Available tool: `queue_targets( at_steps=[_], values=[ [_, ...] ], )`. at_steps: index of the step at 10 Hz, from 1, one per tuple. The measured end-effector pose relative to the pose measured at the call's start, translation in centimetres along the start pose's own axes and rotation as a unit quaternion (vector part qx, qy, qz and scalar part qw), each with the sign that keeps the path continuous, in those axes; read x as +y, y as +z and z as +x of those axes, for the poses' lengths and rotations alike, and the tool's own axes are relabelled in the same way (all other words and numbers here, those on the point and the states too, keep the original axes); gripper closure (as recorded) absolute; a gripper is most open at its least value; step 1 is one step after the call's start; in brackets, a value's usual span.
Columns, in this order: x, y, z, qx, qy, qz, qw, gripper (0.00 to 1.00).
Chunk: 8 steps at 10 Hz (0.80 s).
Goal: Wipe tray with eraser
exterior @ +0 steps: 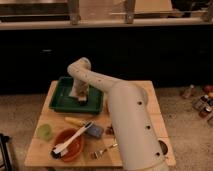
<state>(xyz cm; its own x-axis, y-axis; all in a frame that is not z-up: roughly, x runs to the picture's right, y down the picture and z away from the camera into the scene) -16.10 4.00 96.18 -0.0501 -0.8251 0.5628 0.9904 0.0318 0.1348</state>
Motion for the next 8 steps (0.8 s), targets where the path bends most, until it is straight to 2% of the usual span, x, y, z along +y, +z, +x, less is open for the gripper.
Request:
queue_targets(
  at_steps=[3,5,7,8],
  values=[
    [-0.5,0.2,-3.0,-0.037,-0.029,0.007,0.9989,0.96],
    [0.4,0.1,-4.3,-0.052,-0.032,-0.003,0.9981,0.96],
    [2.3,-0.4,-4.2,-0.053,-0.022,-0.019,0.9982,0.96],
    [3.6,-0.7,-3.5,-0.047,-0.013,-0.032,0.9983,0.96]
  ],
)
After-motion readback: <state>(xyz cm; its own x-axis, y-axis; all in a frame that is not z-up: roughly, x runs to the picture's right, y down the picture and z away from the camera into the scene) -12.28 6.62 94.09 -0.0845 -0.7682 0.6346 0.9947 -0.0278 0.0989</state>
